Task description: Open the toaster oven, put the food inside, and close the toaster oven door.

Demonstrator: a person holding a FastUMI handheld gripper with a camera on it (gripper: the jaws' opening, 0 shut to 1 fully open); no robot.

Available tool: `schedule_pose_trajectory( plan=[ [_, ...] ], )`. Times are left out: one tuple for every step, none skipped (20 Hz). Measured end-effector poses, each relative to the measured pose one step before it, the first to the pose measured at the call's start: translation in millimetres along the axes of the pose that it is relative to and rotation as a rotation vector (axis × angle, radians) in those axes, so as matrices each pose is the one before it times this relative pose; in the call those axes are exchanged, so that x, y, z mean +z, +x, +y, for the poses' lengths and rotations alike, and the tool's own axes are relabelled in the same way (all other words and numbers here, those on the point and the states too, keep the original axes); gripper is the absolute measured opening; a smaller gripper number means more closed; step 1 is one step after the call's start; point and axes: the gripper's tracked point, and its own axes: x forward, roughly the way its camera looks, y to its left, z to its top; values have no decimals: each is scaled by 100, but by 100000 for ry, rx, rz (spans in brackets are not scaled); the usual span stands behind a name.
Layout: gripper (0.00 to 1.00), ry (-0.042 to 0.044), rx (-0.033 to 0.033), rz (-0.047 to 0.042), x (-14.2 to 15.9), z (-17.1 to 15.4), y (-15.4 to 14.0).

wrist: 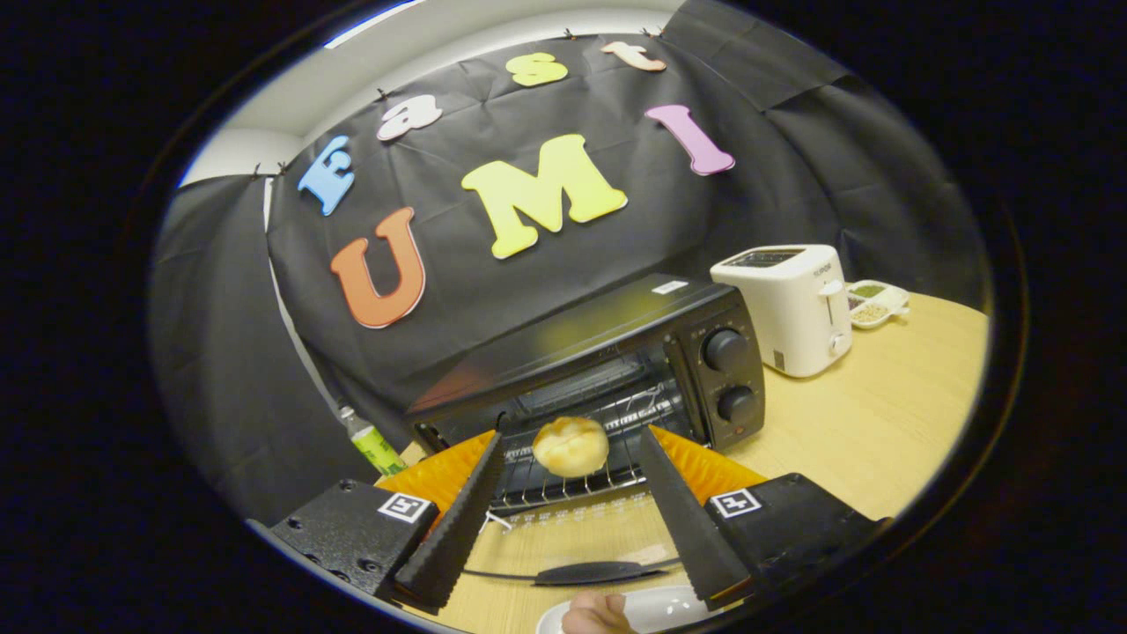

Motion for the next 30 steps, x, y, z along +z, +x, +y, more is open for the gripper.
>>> schedule_pose_trajectory(
  plan=[
    [100,105,-650,3231,-878,-410,-482],
    [100,-254,-2323,2349,-670,-812,-335],
    [100,-216,-2542,2502,-769,-619,-272],
    [100,-353,-1400,3017,-1018,-296,-258],
    [100,-357,-581,3680,-1029,-84,-249],
    [100,-752,-1114,4274,-1142,-96,-316],
    [100,-651,-1074,3521,-912,-90,-279],
    [100,-1039,-331,2568,-741,144,-457],
    [100,-1099,638,1037,-525,322,-373],
    [100,-1706,-93,958,-619,298,-339],
    [100,-2432,-1954,1867,-799,-146,-78],
    [100,-2599,-1458,2274,-889,-127,42],
    [100,-2174,-414,1281,-610,164,22],
    [100,-1245,-585,1072,-484,111,19],
    [100,-808,-773,1298,-386,37,148],
    [100,-1006,-382,1890,-559,82,169],
    [100,-1046,-930,1376,-402,43,158],
    [100,-842,-906,1026,-198,81,176],
    [100,-253,-222,870,-214,184,227],
    [100,532,467,344,-182,336,146],
    [100,149,-209,1266,-326,213,190],
    [100,-652,-297,1505,-396,178,190],
    [100,-1100,-271,716,-187,157,263],
    [100,-1016,-657,795,-95,44,218],
    [100,-658,-956,155,113,-107,126],
    [100,-1317,-1062,-373,171,-117,212],
    [100,-1165,-1278,-227,183,-143,286],
    [100,-919,-1384,352,14,-144,91],
    [100,-574,-873,-269,45,107,38],
    [100,-785,-466,-750,209,13,-47]
  ],
)
